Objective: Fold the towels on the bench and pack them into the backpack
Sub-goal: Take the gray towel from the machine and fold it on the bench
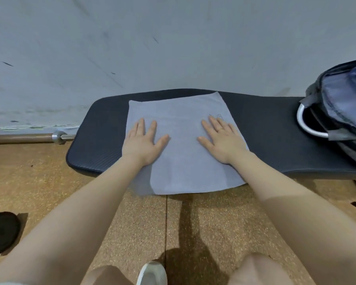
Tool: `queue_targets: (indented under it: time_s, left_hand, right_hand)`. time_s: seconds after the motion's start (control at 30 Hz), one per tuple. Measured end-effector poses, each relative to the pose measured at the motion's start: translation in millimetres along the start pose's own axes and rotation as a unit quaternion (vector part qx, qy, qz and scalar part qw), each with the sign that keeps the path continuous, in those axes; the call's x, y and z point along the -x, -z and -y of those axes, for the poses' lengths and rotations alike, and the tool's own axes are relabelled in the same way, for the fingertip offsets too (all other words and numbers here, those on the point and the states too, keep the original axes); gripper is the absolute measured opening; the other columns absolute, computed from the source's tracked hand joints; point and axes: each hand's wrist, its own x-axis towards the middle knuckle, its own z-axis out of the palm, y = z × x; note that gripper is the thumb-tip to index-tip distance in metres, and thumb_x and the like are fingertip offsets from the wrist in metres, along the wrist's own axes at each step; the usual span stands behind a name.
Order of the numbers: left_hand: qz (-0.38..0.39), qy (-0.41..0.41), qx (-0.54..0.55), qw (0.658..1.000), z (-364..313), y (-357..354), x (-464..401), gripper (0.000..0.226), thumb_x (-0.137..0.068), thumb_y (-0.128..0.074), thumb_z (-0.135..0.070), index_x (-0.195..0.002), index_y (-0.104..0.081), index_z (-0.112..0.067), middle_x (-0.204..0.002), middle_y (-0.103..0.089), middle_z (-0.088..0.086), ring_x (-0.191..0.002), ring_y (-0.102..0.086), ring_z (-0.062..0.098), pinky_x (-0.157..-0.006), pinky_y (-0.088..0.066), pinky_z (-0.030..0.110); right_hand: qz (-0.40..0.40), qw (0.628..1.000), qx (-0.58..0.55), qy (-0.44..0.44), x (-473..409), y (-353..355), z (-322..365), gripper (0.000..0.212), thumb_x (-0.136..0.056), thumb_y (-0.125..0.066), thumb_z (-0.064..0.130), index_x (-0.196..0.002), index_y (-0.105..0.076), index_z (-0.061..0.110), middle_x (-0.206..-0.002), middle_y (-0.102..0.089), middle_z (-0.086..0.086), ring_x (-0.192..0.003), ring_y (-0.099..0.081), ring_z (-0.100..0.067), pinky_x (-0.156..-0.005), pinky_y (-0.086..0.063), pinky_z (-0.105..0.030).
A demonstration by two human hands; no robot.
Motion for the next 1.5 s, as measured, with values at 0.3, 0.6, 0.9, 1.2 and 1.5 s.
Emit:
queue_targets:
  time_s: [0.3, 0.6, 0.9, 1.2, 1.5]
  left_hand:
    - [-0.084, 0.009, -0.045, 0.995, 8.6, 13.7, -18.2, 0.051, -0.095, -0.026, -0.05, -0.134, -0.038, -0.019, -0.133, -0.039, 0.01, -0.122, -0.033, 0.031, -0.102, -0.025, 0.039]
    - [-0.13, -0.01, 0.078, 0.988, 17.2, 11.5, -70.6, 0.033, -0.098, -0.035, -0.026, -0.106, -0.052, 0.0, -0.118, -0.049, 0.016, -0.111, -0.043, 0.032, -0.09, -0.035, 0.039]
    - [-0.196, 0.037, 0.133, 0.971, 29.0, 13.1, -78.0, 0.034, -0.095, -0.045, -0.019, -0.124, -0.047, -0.001, -0.128, -0.046, 0.016, -0.111, -0.043, 0.033, -0.089, -0.036, 0.036]
    - [-0.044, 0.021, -0.072, 0.996, 42.8, 12.5, -84.2, 0.067, -0.096, -0.013, -0.05, -0.148, -0.003, -0.01, -0.157, 0.0, 0.004, -0.145, 0.002, 0.017, -0.117, 0.003, 0.036]
    - [-0.142, -0.062, -0.103, 0.983, 32.6, 19.6, -62.8, 0.069, -0.092, -0.01, -0.045, -0.144, -0.021, -0.001, -0.153, -0.02, 0.013, -0.143, -0.016, 0.026, -0.116, -0.005, 0.043]
  right_hand:
    - [-0.111, 0.991, -0.048, -0.057, -8.3, 12.4, -10.5, 0.047, -0.099, -0.024, 0.04, -0.13, -0.048, 0.014, -0.144, -0.039, -0.006, -0.132, -0.034, -0.025, -0.111, -0.022, -0.041]
    - [-0.145, 0.962, -0.161, -0.168, -92.3, 35.0, 1.7, 0.042, -0.096, -0.034, 0.011, -0.137, -0.033, 0.004, -0.146, -0.03, -0.017, -0.133, -0.028, -0.034, -0.105, -0.028, -0.042]
    - [-0.215, 0.933, -0.144, -0.25, -125.8, 37.8, -6.9, 0.024, -0.09, -0.049, 0.02, -0.11, -0.06, 0.013, -0.115, -0.059, -0.011, -0.114, -0.043, -0.032, -0.091, -0.03, -0.038]
    - [-0.215, 0.926, -0.229, -0.208, -126.4, 27.8, -21.9, 0.027, -0.097, -0.039, 0.018, -0.111, -0.055, 0.002, -0.11, -0.062, -0.018, -0.107, -0.052, -0.035, -0.092, -0.036, -0.04]
    - [-0.26, 0.957, -0.011, -0.131, -96.0, 29.1, -7.0, 0.043, -0.092, -0.049, 0.02, -0.132, -0.042, 0.006, -0.141, -0.04, -0.017, -0.126, -0.039, -0.033, -0.103, -0.025, -0.043]
